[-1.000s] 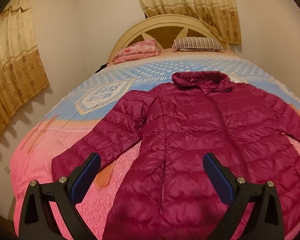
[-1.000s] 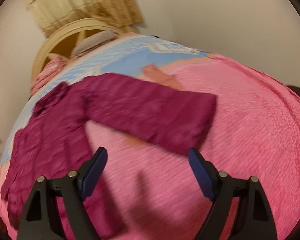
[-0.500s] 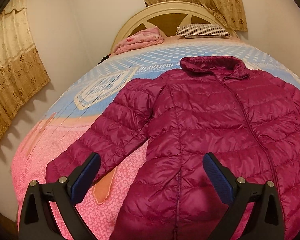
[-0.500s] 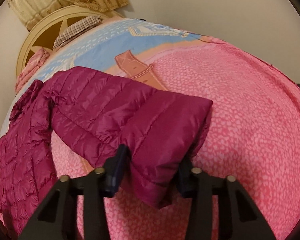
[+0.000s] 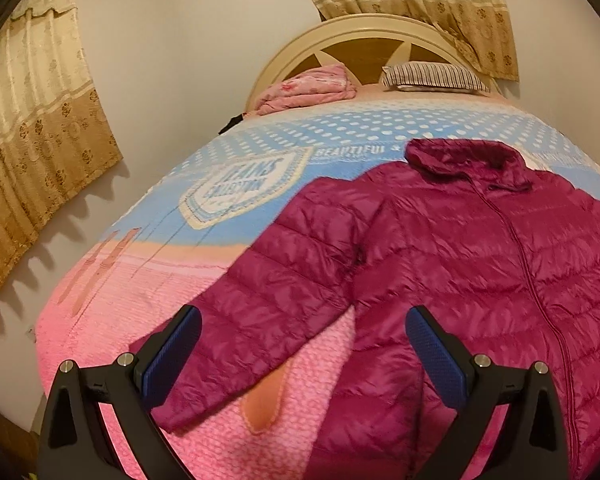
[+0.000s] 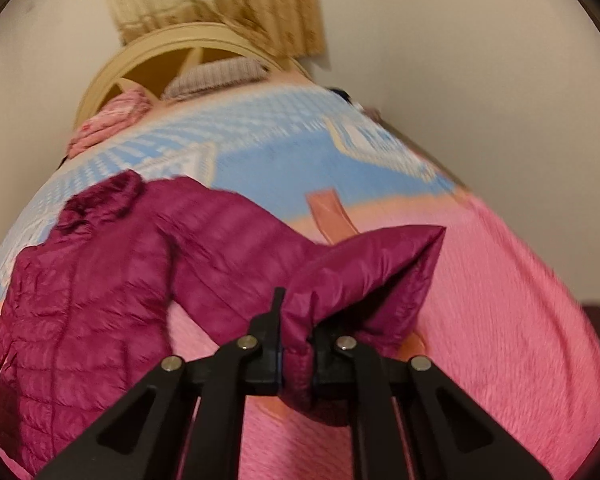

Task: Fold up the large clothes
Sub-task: 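Grasp the jacket sleeve cuff with the right gripper and lift it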

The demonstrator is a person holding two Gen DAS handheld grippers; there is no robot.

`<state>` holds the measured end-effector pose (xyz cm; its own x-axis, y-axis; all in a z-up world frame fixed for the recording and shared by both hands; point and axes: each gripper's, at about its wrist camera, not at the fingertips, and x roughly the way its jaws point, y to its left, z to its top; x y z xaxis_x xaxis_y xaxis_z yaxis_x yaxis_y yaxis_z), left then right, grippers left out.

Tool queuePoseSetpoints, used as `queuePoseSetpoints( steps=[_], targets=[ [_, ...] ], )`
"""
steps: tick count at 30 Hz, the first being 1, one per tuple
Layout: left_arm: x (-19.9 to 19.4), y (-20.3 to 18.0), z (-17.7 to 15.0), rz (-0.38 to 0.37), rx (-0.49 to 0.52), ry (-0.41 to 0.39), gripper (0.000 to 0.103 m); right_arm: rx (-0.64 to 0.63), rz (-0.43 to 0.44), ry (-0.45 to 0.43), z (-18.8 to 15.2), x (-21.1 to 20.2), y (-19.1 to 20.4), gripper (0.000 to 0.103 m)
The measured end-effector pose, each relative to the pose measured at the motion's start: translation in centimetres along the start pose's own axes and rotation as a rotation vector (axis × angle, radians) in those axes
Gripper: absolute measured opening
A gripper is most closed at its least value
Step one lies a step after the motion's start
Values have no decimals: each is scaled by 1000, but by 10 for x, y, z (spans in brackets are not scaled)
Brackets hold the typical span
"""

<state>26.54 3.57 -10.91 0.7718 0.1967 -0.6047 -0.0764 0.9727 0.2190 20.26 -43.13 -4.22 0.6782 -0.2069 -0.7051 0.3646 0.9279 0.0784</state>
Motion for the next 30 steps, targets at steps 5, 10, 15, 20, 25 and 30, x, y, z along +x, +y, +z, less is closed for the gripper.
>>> queuePoseSetpoints(
  steps=[5, 10, 15, 20, 25, 30],
  targets=[
    [5, 12, 3, 17, -19, 1, 102, -131, 25, -65, 23, -14, 52, 10],
    [11, 21, 4, 27, -31, 5, 102, -269, 68, -106, 34, -15, 115, 10],
    [18, 31, 5, 42, -46, 12, 102, -388, 106, -116, 28, -3, 173, 10],
    [34, 39, 7, 50, -82, 33, 102, -482, 137, -106, 13, 14, 224, 10],
    [55, 38, 10, 50, -103, 63, 102, -546, 156, -84, -6, 37, 264, 10],
    [74, 34, 14, 31, -118, 108, 102, -581, 188, -47, -34, 62, 297, 10]
  ],
)
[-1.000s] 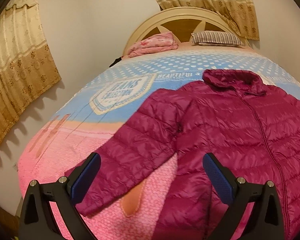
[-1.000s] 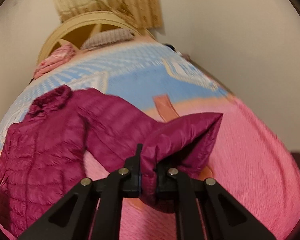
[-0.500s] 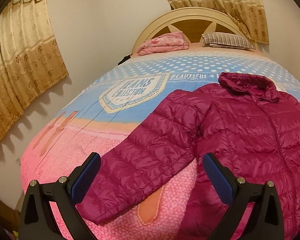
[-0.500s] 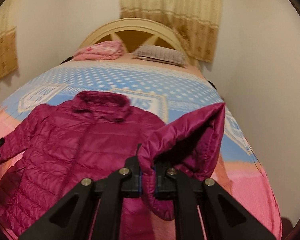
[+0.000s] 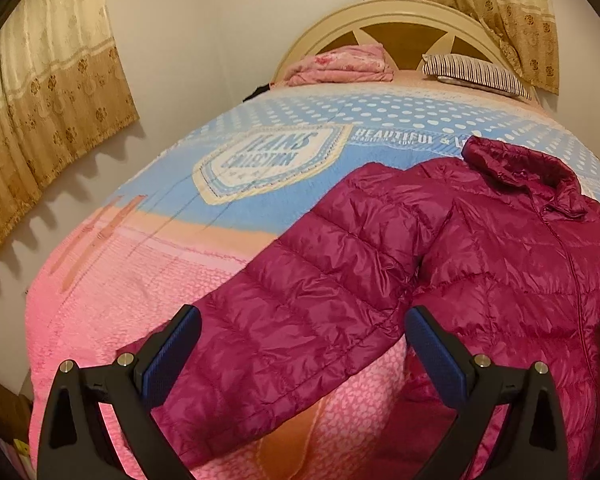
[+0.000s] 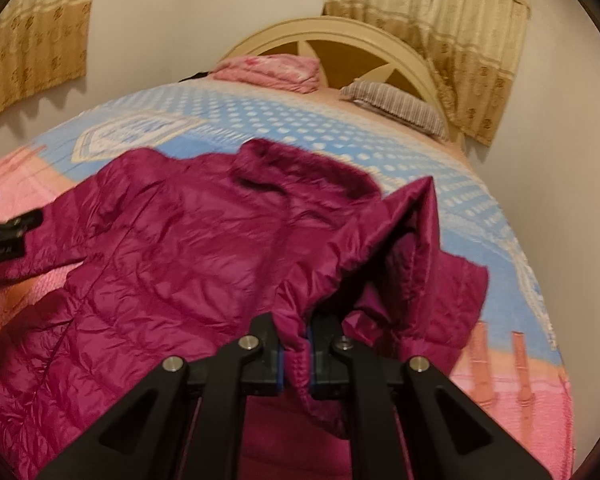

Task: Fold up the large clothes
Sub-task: 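Grasp the jacket sleeve cuff with the right gripper and lift it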

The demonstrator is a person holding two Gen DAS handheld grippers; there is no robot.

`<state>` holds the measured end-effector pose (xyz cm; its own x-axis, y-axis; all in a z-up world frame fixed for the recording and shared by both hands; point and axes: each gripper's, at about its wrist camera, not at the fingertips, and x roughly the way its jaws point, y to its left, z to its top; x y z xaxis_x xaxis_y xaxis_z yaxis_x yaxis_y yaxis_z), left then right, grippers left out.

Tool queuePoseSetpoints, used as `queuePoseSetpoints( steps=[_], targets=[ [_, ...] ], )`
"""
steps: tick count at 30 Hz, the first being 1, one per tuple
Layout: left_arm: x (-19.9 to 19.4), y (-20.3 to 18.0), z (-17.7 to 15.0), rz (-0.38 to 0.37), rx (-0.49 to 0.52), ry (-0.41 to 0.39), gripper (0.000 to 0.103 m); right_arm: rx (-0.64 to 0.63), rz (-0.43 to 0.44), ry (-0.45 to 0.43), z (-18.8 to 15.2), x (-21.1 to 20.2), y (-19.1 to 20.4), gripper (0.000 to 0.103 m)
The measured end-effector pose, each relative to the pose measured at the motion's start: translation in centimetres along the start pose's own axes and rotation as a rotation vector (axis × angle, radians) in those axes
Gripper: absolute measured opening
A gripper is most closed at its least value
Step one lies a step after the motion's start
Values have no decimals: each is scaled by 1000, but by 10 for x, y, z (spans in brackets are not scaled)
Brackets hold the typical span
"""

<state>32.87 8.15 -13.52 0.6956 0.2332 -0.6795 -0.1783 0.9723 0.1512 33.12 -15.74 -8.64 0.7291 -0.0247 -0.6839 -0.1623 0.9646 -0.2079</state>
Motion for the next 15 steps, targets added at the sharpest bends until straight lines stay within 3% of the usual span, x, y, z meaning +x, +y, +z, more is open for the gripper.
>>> queuePoseSetpoints(
  steps=[4, 8, 10, 12, 15],
  targets=[
    [1, -3, 2, -5, 13, 8, 102, 16, 41, 15, -6, 17, 16, 10],
    [-5, -5, 8, 3, 32, -5, 102, 43, 114, 51, -14, 32, 29, 19],
    [-9, -5, 12, 9, 35, -10, 102, 50, 157, 62, -18, 34, 34, 53],
    [-13, -7, 16, 13, 36, -19, 102, 57, 193, 51, -24, 26, 37, 72],
    [-20, -15, 21, 7, 39, -22, 102, 27, 242, 42, -30, 8, 43, 74]
  ],
)
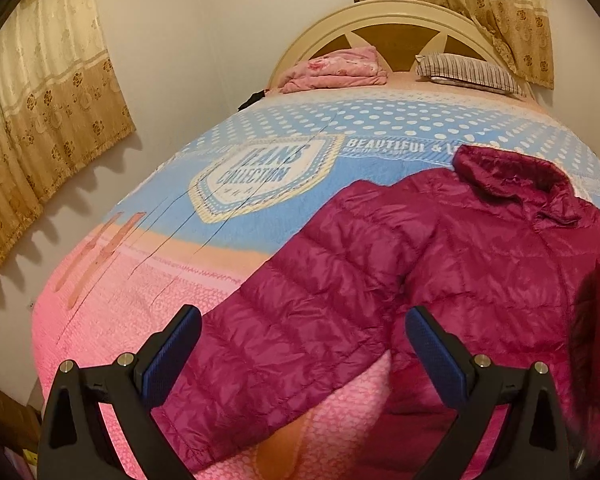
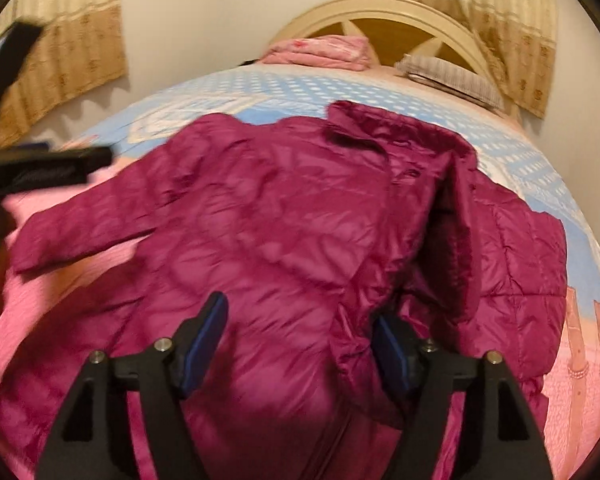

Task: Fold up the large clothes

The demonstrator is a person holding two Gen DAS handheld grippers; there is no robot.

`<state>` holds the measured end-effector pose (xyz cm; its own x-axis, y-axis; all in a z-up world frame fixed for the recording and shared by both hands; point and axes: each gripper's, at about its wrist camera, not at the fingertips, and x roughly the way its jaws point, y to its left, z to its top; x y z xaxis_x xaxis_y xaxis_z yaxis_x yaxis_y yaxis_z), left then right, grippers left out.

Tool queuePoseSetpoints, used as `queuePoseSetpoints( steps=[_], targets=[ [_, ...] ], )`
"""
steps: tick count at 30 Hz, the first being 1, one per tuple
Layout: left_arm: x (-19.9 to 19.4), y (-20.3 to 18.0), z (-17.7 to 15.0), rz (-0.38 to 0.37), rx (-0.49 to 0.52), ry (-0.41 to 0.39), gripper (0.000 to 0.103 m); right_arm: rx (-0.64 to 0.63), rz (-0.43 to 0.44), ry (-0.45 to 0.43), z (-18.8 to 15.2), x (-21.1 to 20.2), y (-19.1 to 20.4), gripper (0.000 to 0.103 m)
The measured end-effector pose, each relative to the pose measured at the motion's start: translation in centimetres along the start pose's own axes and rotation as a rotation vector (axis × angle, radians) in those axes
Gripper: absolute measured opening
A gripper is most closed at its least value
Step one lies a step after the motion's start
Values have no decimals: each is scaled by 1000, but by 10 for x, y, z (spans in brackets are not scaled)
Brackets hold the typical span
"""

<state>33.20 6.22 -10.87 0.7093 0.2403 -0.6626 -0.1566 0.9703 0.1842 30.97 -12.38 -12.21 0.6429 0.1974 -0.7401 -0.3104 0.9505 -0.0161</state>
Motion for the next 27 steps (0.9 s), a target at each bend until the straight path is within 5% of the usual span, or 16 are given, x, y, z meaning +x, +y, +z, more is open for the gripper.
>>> queuePoseSetpoints(
  steps=[5, 11, 18, 27],
  targets=[
    [-22, -29, 6, -42, 5, -29, 102, -49, 38, 3, -25, -34, 4, 76],
    [-34, -65, 8, -69, 62, -35, 102, -72, 47, -46, -38, -46, 5, 91],
    [-26, -52, 4, -34, 38, -23, 102, -59, 120, -65, -43, -52, 8, 91],
    [-13, -34, -21, -28, 35, 29, 102, -142, 90, -94, -37, -54, 34, 91]
  ],
)
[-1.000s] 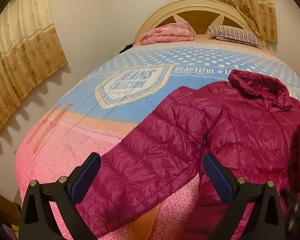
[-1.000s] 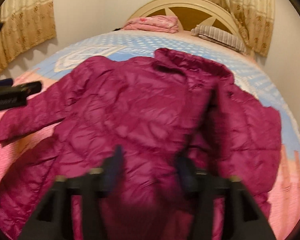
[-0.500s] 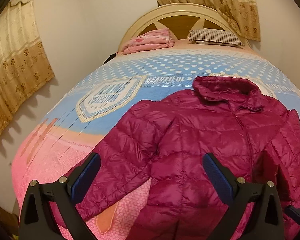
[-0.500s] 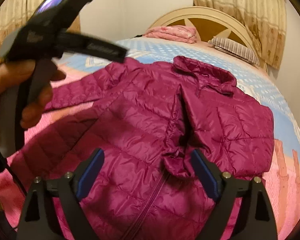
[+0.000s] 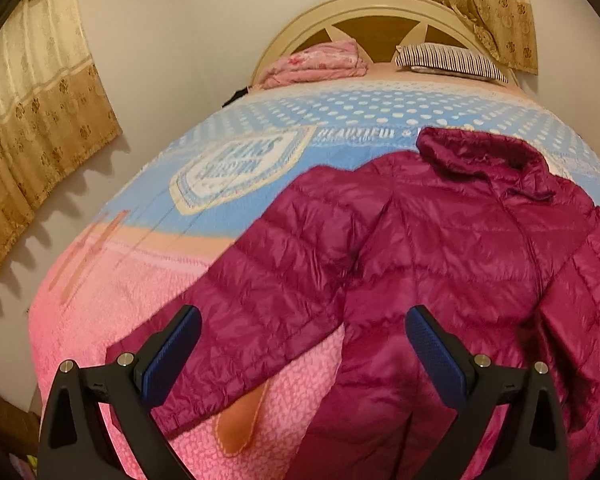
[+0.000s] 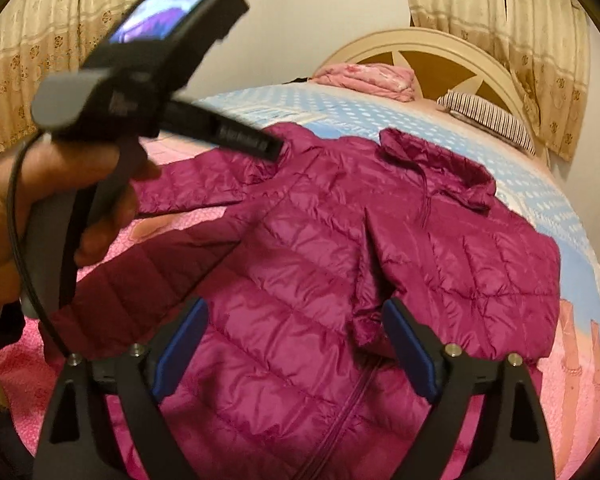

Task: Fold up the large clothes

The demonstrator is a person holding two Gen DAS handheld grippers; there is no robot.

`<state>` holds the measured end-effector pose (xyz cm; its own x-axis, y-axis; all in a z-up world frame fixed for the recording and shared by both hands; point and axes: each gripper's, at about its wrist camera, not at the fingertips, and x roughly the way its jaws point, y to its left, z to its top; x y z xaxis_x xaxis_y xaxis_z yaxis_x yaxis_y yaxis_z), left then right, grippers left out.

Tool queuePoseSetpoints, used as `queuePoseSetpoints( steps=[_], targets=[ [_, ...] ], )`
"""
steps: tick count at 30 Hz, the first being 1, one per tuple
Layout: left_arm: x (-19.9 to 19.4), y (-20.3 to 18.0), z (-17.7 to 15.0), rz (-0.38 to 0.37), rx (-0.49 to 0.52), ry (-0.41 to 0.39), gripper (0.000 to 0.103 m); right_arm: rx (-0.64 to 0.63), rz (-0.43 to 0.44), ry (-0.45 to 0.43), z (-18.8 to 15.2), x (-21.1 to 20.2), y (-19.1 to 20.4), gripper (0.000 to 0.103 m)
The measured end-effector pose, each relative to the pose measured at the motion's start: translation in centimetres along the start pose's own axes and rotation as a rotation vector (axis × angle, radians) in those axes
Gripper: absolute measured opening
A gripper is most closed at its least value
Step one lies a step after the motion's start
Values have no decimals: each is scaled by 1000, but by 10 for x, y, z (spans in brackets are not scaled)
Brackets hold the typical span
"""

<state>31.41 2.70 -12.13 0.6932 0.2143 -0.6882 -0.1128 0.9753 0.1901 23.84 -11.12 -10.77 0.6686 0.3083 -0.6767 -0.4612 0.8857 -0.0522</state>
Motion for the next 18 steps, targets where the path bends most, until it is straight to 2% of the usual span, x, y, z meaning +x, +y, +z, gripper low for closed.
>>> queuePoseSetpoints(
  steps=[5, 10, 13, 18],
  targets=[
    [-4, 4, -9, -21, -23, 10, 102, -15, -35, -49, -2, -24, -7, 91],
    [-14, -9, -8, -46, -30, 6, 102, 70, -87, -67, -6, -36, -29, 91],
    [-22, -27, -9, -74, -6, -7, 102, 82, -210, -26, -11, -27, -42, 91],
    [-26, -64, -13, -120, 40, -3, 102, 215, -273, 19, -28, -17, -88, 90]
  ],
)
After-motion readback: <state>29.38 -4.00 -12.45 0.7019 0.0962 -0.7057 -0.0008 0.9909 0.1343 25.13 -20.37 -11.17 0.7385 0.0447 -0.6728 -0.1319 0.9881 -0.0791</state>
